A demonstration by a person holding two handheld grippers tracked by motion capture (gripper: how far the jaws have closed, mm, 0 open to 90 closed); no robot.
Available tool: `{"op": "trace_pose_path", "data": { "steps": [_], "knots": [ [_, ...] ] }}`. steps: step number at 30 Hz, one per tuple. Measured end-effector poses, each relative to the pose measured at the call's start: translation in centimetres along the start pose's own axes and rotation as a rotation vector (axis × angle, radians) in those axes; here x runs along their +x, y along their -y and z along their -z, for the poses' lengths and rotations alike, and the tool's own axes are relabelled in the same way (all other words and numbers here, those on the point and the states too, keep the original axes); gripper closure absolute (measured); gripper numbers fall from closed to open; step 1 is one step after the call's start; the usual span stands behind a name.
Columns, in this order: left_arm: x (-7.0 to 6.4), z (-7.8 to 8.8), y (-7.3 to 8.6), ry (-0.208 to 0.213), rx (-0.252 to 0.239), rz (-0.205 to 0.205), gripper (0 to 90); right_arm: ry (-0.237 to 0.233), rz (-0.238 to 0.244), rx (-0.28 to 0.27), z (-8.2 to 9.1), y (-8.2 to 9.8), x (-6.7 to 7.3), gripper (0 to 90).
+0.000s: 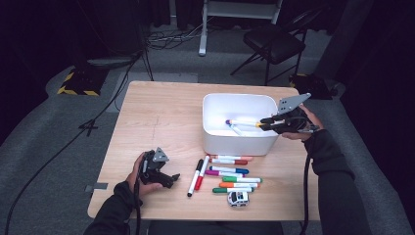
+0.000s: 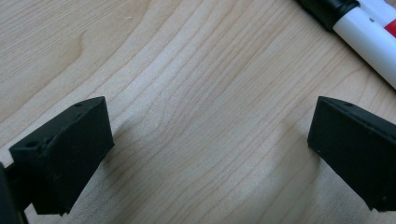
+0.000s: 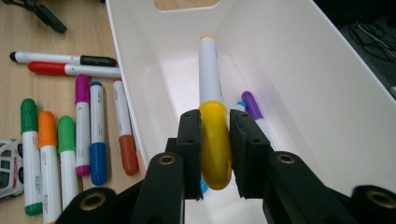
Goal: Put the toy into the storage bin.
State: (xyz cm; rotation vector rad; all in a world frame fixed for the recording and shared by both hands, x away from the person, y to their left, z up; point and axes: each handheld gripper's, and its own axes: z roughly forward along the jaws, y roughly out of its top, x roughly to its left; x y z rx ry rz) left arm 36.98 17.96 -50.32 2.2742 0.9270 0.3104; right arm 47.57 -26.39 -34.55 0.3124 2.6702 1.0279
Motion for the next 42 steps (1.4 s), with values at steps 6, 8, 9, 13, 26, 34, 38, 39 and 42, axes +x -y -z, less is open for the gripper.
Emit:
{"op": "trace_pose_path", "data": {
  "steps": [6,8,9,13,26,34,38,39,42],
  "knots": [
    [0.0,0.0,0.0,-0.007,-0.001,-0.004,0.2,0.005,-0.014,0.041,0.1,0.6,-0.3,75.1],
    [0.0,0.0,0.0,-0.004,-0.001,-0.002,0.2,0.006,-0.014,0.045,0.1,0.7,-0.3,75.1],
    [0.0,0.0,0.0,-0.007,0.000,-0.003,0.2,0.005,-0.024,0.051,0.1,0.8,-0.3,75.1],
    [0.0,0.0,0.0,-0.008,-0.001,-0.004,0.2,0.010,-0.023,0.064,0.0,0.9,-0.4,74.9],
    [0.0,0.0,0.0,-0.003,0.000,-0.001,0.2,0.043,-0.056,-0.040,1.5,1.6,0.5,65.5],
    [0.0,0.0,0.0,-0.008,-0.001,-0.003,0.2,0.054,-0.034,-0.158,3.2,2.3,2.8,63.7],
    [0.0,0.0,0.0,-0.001,0.000,-0.001,0.2,0.051,-0.007,-0.197,3.6,2.7,4.3,63.2],
    [0.0,0.0,0.0,-0.001,0.000,-0.001,0.2,0.048,-0.001,-0.214,3.6,2.8,4.7,63.4],
    [0.0,0.0,0.0,-0.001,0.000,-0.001,0.2,0.040,0.016,-0.227,3.5,3.3,6.1,63.9]
  ]
}}
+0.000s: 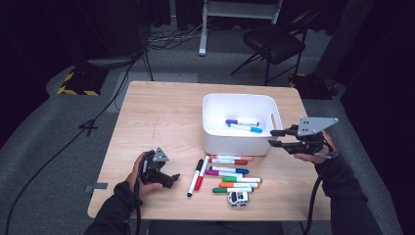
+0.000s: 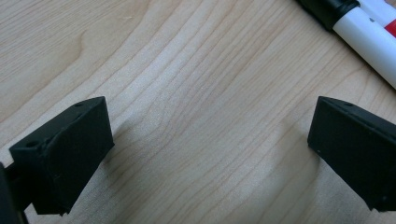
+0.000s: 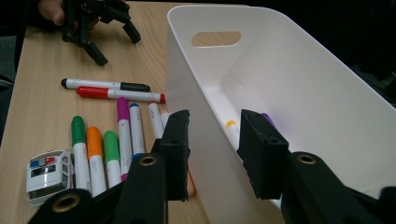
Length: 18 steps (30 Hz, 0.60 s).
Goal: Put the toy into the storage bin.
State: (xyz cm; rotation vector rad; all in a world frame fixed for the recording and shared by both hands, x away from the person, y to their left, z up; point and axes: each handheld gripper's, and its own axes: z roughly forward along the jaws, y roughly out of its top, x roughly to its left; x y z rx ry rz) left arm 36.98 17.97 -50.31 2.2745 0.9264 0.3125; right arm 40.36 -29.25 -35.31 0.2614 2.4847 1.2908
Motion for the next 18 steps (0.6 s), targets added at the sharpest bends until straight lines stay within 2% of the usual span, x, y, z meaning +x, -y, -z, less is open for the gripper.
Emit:
{"op": "trace_pose_path", "data": {
  "steps": [6,12,18],
  "knots": [
    [0.0,0.0,0.0,0.001,0.000,0.001,0.2,-0.047,0.016,-0.003,-1.2,1.7,2.6,66.3],
    [0.0,0.0,0.0,0.001,0.000,0.000,0.2,-0.113,0.022,0.035,-4.1,3.4,4.6,70.1],
    [0.0,0.0,0.0,0.001,0.000,0.001,0.2,-0.166,0.009,0.091,-7.3,4.8,5.5,72.4]
  ]
}}
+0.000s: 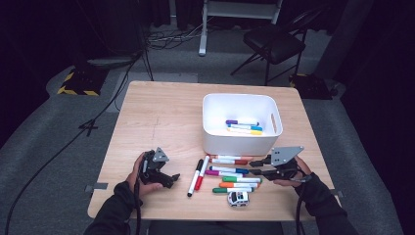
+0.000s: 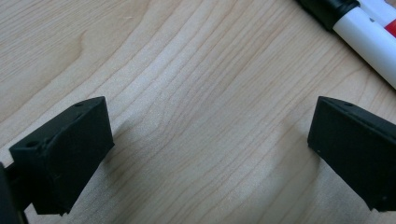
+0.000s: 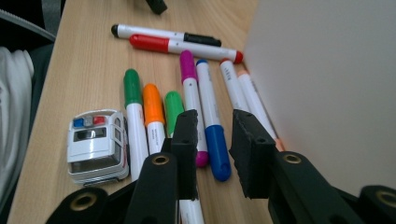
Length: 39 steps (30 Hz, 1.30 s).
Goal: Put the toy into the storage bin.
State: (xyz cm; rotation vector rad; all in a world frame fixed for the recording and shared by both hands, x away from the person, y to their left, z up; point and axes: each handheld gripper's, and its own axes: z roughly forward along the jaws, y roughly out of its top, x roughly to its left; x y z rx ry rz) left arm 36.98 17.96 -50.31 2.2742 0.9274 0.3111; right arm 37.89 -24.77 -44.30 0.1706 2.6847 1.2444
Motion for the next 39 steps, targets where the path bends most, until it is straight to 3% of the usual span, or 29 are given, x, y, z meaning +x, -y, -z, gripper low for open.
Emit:
{"op": "trace_pose_path", "data": {
  "steps": [6,16,32,36,39],
  "knots": [
    [0.0,0.0,0.0,-0.001,0.000,-0.001,0.2,-0.020,-0.030,0.009,-2.5,0.7,-0.7,74.7],
    [0.0,0.0,0.0,0.000,0.000,-0.001,0.2,-0.040,-0.042,0.057,-4.9,0.9,-1.4,75.2],
    [0.0,0.0,0.0,-0.001,0.000,-0.001,0.2,-0.043,-0.075,0.105,-6.4,1.5,-2.4,73.3],
    [0.0,0.0,0.0,0.000,0.000,-0.001,0.2,-0.059,-0.098,0.096,-6.5,1.6,-2.5,73.1],
    [0.0,0.0,0.0,-0.001,0.000,-0.002,0.2,-0.068,-0.087,0.087,-6.6,1.7,-2.8,72.8]
  ]
}}
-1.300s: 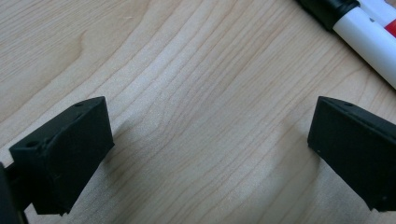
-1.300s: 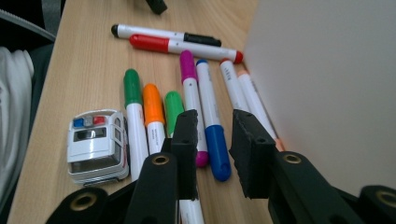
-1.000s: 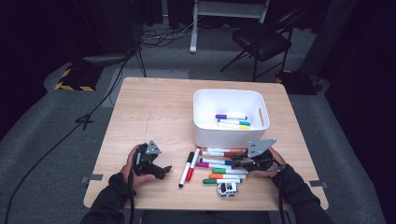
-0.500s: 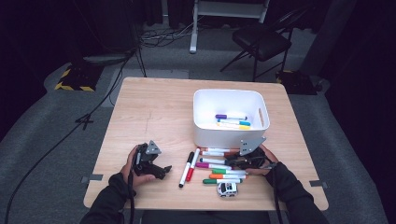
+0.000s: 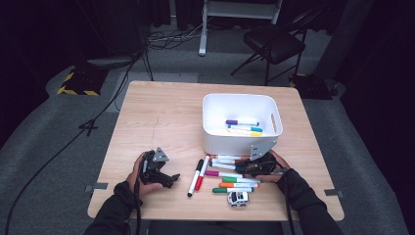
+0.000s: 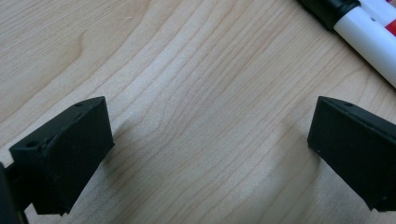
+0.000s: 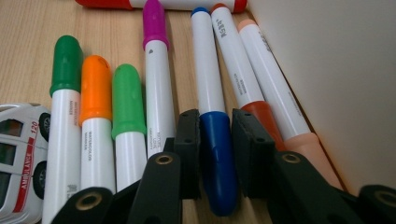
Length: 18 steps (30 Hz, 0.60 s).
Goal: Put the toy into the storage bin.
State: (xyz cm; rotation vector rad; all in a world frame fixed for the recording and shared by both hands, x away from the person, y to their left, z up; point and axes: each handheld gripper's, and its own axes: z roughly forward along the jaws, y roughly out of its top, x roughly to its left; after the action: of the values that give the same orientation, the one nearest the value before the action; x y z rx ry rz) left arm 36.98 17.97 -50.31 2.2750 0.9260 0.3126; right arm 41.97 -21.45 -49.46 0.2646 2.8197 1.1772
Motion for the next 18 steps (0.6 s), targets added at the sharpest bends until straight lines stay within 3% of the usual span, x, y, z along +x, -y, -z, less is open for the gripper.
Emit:
{"op": "trace_pose_path", "data": {
  "steps": [5,12,18],
  "knots": [
    [0.0,0.0,0.0,0.000,0.000,0.001,0.2,0.005,0.012,0.031,0.1,-0.3,0.3,74.5],
    [0.0,0.0,0.0,0.000,0.000,0.001,0.2,0.016,0.028,0.021,0.4,0.0,0.5,75.1],
    [0.0,0.0,0.0,0.000,0.000,0.002,0.2,0.028,0.046,-0.012,1.8,-0.4,0.6,75.2]
  ]
}}
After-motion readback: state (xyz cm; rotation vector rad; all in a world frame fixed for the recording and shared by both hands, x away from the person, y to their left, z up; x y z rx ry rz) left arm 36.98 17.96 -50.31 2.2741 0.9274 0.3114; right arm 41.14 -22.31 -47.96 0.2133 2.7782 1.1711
